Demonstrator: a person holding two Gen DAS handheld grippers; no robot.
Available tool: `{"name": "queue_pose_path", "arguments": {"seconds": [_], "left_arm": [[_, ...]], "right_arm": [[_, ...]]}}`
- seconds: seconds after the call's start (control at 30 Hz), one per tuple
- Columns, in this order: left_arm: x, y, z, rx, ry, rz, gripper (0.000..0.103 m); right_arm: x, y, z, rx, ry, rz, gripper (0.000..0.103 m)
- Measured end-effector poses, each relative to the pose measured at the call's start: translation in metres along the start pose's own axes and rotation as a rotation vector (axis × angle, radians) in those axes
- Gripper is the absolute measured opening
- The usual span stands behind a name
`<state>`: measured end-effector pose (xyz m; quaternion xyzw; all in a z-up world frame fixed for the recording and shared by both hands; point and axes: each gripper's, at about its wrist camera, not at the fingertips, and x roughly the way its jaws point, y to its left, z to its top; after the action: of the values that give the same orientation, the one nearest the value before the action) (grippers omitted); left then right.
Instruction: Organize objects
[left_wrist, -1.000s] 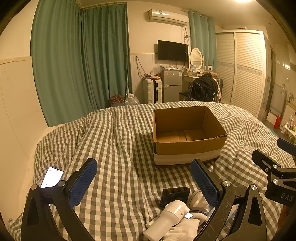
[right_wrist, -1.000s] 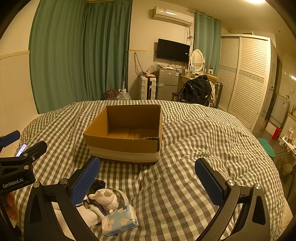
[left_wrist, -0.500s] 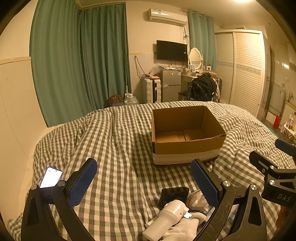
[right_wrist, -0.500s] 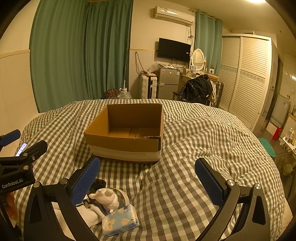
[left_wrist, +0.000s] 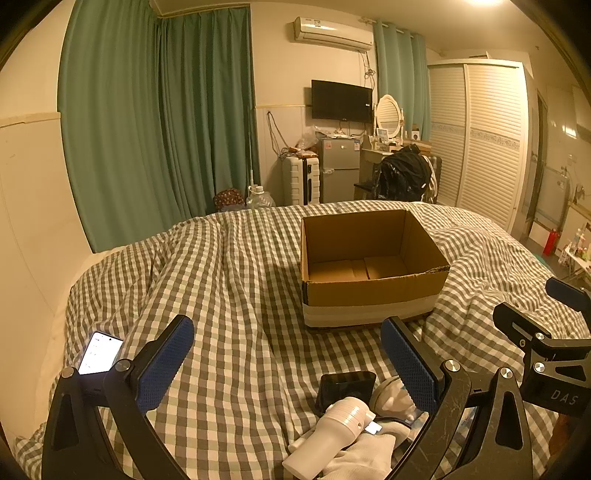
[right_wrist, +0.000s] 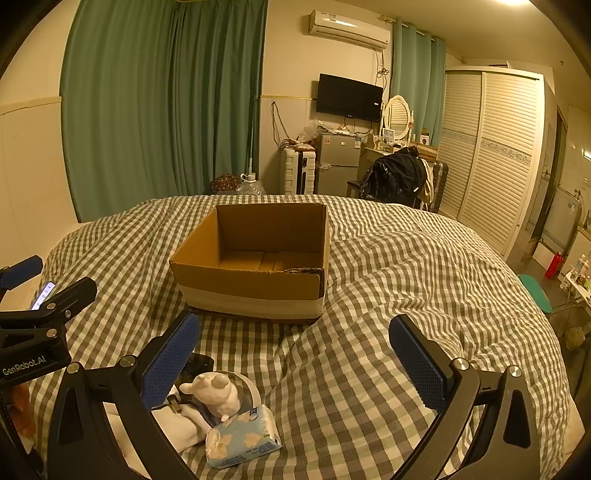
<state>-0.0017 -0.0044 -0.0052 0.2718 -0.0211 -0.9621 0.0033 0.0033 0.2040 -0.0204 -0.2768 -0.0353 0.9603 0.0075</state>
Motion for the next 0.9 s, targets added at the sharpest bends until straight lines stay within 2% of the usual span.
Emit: {"name": "queue_pose_path", "arguments": {"seconds": [0.47, 0.9], "left_arm": [[-0.016, 0.007, 0.004, -0.016, -0.004, -0.024, 0.103], [-0.017, 0.011, -0.011, -0.016, 0.082, -0.035, 0.103]], "right_arm": [[-0.020, 0.008, 0.011, -0.039, -0.019, 0.035, 0.103], [-0.047, 0.019, 0.010, -0.101, -0.009, 0.082, 0.103]]}}
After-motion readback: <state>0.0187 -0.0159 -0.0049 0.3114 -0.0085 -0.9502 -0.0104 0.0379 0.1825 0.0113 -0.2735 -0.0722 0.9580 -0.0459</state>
